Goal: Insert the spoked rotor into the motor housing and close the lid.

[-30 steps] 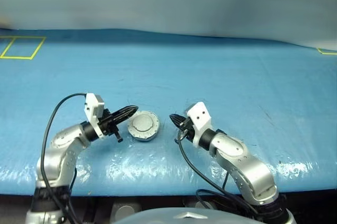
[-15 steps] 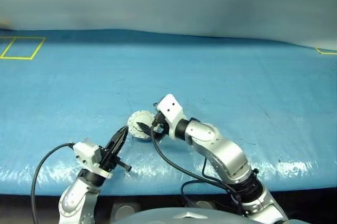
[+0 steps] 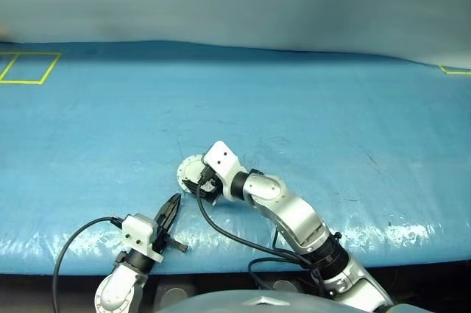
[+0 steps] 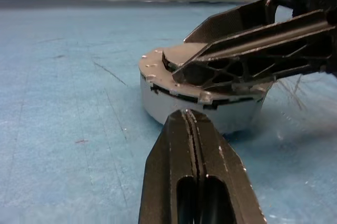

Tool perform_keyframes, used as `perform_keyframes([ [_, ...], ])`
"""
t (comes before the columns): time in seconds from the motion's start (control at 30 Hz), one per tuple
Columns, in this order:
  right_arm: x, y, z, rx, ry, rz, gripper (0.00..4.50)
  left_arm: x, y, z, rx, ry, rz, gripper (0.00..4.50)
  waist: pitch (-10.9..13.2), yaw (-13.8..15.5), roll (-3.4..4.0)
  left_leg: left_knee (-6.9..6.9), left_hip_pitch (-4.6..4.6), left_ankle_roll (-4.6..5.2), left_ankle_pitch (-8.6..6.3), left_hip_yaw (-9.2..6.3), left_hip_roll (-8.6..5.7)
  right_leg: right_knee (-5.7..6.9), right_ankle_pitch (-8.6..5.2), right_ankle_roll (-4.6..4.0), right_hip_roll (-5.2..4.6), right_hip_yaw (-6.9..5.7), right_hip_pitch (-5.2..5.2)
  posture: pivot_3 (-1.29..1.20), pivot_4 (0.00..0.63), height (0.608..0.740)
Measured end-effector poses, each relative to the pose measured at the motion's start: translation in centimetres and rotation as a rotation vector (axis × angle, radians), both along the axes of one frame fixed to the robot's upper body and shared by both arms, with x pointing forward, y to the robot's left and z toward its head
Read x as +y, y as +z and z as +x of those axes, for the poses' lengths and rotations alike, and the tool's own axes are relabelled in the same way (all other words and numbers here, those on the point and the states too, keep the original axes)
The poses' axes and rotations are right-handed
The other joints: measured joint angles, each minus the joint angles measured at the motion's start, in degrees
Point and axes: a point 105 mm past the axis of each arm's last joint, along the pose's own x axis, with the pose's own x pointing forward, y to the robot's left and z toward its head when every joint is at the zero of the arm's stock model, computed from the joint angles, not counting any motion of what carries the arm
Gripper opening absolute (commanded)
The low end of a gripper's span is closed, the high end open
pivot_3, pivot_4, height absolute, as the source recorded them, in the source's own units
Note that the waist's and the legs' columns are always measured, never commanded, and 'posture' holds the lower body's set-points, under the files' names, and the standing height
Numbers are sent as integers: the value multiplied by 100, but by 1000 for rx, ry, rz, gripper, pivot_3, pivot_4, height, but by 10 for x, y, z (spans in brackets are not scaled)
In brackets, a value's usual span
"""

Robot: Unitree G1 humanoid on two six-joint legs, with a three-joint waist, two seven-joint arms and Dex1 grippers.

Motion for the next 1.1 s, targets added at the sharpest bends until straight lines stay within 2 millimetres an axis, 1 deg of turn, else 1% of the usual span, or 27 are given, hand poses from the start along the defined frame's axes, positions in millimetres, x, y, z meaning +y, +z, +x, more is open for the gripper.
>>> perform_keyframes([
  [0.07,-1,-1,0,-9,0,-1,3863,1,1,3,-13,7,0,0,0,5,1,-2,2,0,0,-1,1,1,0,0,1,-2,0,0,150,740],
  [0.1,0,-1,-1,-9,8,0,3541,1,1,4,-16,9,-2,0,0,3,1,-2,3,0,0,-1,2,2,0,0,2,-1,1,0,150,740],
  [0.13,1,-1,-2,-9,14,0,3241,1,1,3,-20,9,-2,0,0,3,1,-1,3,0,0,0,1,2,0,0,1,0,2,0,150,740],
  [0.17,1,-1,-2,-11,16,-2,3037,1,2,2,-24,9,-4,0,0,3,1,-1,2,0,0,0,1,1,0,0,0,0,2,0,150,740],
  [0.33,-3,-1,-1,-31,17,-20,3038,2,0,-5,-22,7,2,0,0,13,1,1,3,0,0,0,1,1,0,-1,0,0,-1,0,150,740],
  [0.73,-2,1,0,-36,47,-43,3038,0,0,-4,-32,-14,-1,0,0,3,2,-3,1,0,0,0,1,1,-1,-2,0,0,-1,0,150,740],
  [1.1,1,-2,0,-25,17,-12,3038,0,0,-3,-29,-14,-14,0,-1,-17,2,-4,10,0,0,0,2,1,-1,-2,1,0,-1,0,150,740],
])
